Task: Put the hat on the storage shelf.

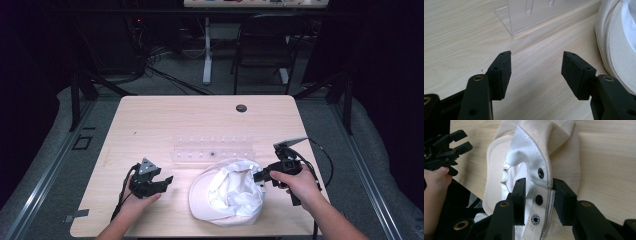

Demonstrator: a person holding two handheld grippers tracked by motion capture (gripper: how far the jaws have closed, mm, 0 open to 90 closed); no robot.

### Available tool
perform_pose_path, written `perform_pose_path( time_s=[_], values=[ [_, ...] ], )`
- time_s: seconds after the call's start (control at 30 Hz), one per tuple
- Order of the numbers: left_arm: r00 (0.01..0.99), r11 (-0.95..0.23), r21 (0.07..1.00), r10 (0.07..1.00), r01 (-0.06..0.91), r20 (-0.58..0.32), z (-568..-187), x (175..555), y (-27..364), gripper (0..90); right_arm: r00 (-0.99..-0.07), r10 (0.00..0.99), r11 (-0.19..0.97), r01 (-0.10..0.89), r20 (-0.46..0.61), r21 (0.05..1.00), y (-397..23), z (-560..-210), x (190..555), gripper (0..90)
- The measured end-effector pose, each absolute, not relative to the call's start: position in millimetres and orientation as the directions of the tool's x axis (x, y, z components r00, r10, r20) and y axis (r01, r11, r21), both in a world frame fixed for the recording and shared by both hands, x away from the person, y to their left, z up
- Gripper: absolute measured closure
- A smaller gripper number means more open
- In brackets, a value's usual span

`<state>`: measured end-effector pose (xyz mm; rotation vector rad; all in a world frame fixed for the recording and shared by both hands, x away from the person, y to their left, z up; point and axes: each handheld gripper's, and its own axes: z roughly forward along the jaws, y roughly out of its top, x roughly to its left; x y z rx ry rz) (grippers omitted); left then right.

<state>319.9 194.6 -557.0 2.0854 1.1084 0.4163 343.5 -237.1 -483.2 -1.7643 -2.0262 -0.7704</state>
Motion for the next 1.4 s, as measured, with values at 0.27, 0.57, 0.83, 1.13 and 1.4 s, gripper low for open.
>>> perform_pose_path(
  time_s=[0.27,0.57,0.83,1.13,1.4],
  values=[
    [0.572,-0.360,0.729,0.819,0.582,-0.052,-557.8,320.5,194.6,41.9,-0.165,0.811,0.083,0.982,0.561,0.169,-232.9,-490.6,344.8,67.2],
    [0.570,-0.361,0.726,0.820,0.585,-0.053,-558.2,320.9,195.0,41.9,-0.171,0.830,0.082,0.979,0.531,0.187,-226.2,-487.0,341.9,75.1],
    [0.567,-0.357,0.726,0.822,0.587,-0.055,-558.3,320.8,195.0,41.9,-0.250,0.869,0.168,0.961,0.428,0.220,-220.2,-477.2,339.4,76.6],
    [0.568,-0.356,0.728,0.822,0.586,-0.055,-558.0,320.3,195.1,41.9,-0.269,0.922,0.193,0.942,0.277,0.273,-213.8,-468.2,334.8,79.8],
    [0.578,-0.368,0.725,0.814,0.583,-0.052,-559.0,319.8,192.7,41.9,-0.285,0.903,0.199,0.941,0.323,0.273,-210.7,-464.5,333.0,77.6]
  ],
)
